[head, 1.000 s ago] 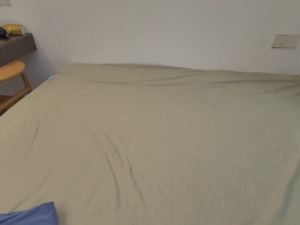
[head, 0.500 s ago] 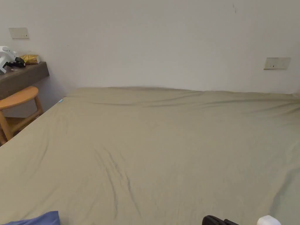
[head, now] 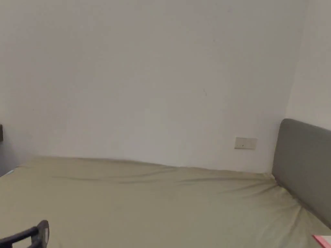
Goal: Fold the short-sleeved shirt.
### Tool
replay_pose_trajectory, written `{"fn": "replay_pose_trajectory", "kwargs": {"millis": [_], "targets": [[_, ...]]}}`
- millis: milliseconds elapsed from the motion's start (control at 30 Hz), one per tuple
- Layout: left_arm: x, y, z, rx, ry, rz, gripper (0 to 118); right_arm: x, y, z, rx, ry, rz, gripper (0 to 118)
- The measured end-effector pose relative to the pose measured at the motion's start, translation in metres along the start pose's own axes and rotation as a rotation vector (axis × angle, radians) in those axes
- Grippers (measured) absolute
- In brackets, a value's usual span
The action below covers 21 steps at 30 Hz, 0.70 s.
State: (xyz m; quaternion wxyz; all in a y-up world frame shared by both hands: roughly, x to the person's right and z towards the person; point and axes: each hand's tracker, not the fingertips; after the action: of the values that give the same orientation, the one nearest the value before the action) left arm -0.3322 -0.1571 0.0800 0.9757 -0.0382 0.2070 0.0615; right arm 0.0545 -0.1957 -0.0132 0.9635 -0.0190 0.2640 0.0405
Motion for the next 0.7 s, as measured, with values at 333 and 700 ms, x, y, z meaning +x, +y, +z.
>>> {"fn": "replay_pose_trajectory", "kwargs": {"millis": [333, 700], "targets": [[0.07, -0.041, 0.011, 0.013, -0.057, -0.133, 118, 0.002, 0.001, 0.001, 0.065, -0.195, 0.005, 102], [0.098, -0.052, 0.018, -0.012, -0.061, -0.167, 118, -0.004, -0.004, -0.007, 0.025, -0.15, -0.016, 102]]}}
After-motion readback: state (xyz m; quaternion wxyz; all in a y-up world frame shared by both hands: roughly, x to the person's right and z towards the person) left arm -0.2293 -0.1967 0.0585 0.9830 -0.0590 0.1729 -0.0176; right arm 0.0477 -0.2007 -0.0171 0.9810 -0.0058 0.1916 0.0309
